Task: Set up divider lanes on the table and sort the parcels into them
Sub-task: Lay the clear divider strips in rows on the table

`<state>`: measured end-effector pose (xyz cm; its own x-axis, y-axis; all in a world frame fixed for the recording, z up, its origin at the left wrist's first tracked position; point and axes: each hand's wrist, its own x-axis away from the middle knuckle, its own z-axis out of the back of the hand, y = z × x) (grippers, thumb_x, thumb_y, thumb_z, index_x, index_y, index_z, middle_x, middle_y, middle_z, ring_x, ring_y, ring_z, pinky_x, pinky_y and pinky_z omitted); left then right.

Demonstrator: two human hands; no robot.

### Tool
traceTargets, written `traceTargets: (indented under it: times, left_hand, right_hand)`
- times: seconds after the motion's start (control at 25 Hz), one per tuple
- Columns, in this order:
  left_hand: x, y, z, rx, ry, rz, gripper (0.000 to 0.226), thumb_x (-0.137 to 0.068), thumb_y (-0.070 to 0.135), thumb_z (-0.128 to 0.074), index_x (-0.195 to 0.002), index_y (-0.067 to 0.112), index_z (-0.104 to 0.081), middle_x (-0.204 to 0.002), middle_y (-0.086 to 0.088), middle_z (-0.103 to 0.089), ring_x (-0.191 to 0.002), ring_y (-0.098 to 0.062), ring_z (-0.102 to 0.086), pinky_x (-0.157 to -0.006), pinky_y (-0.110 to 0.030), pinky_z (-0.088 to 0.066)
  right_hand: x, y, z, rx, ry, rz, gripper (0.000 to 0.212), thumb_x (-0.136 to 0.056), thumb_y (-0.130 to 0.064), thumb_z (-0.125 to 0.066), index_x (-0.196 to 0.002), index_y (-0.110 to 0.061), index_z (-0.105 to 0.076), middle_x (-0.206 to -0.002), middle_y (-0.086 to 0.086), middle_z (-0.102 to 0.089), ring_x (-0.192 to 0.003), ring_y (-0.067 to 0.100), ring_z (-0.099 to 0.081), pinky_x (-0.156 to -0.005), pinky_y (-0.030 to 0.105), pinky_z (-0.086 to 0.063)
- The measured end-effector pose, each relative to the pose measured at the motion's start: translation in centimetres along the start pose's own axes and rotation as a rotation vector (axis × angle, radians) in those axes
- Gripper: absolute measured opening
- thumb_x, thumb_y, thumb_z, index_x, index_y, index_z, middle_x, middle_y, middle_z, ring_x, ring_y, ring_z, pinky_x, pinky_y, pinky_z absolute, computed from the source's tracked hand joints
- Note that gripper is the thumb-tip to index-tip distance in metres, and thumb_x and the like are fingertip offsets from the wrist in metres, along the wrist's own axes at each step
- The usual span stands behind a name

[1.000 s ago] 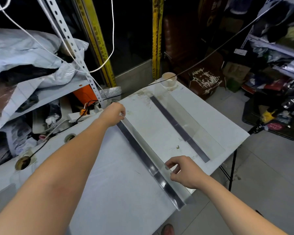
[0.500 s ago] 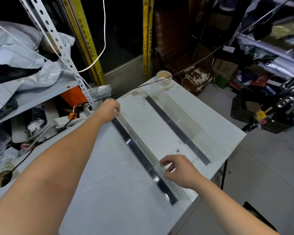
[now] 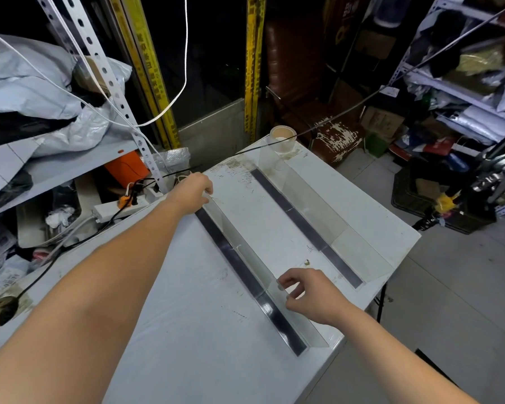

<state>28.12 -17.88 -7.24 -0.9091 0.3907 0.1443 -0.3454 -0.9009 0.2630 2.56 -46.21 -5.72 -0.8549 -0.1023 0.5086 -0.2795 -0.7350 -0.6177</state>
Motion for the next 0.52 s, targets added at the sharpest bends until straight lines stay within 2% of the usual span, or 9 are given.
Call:
traceTargets:
  times: [0.16, 0.28, 0.36, 0.52]
  left_hand:
    - [1.4, 0.3, 0.1, 0.028, 0.038, 0.024, 0.056, -0.088, 0.012, -0.077, -0.14, 0.014, -0.057, -0.143, -0.008, -0.053, -0.135, -0.027, -0.047, -0.111, -0.044, -0.043]
    - [3.2, 0.6, 0.7, 0.008, 0.088, 0.055, 0.062, -0.089, 0.019, -0.076, -0.145, 0.014, -0.052, -0.149, -0.008, -0.051, -0.141, -0.026, -0.043, -0.113, -0.045, -0.042]
    - [4.8, 0.7, 1.5, -0.008, 0.108, 0.095, 0.06, -0.09, 0.024, -0.073, -0.146, 0.014, -0.052, -0.147, -0.008, -0.054, -0.138, -0.028, -0.046, -0.109, -0.046, -0.046]
    - [9.0, 0.6, 3.6, -0.076, 0.097, 0.195, 0.049, -0.091, 0.032, -0.068, -0.136, 0.013, -0.058, -0.132, -0.009, -0.062, -0.12, -0.03, -0.059, -0.089, -0.045, -0.055]
  right_hand:
    - [0.4, -0.6, 0.2, 0.035, -0.003, -0.01, 0.038, -0.079, -0.02, -0.068, -0.114, -0.035, -0.066, -0.106, -0.022, -0.066, -0.085, 0.002, -0.07, -0.075, 0.022, -0.056]
    - [0.7, -1.5, 0.3, 0.1, 0.042, -0.018, 0.042, -0.082, -0.027, -0.07, -0.123, -0.033, -0.063, -0.109, -0.018, -0.066, -0.091, 0.004, -0.068, -0.081, 0.028, -0.057]
    - [0.9, -2.3, 0.5, 0.165, 0.103, -0.008, 0.044, -0.086, -0.032, -0.069, -0.128, -0.031, -0.062, -0.117, -0.014, -0.066, -0.098, 0.007, -0.066, -0.088, 0.033, -0.057]
    - [1.3, -5.2, 0.7, 0.275, 0.201, 0.082, 0.041, -0.097, -0.04, -0.063, -0.134, -0.023, -0.062, -0.131, -0.005, -0.066, -0.114, 0.017, -0.064, -0.095, 0.036, -0.053]
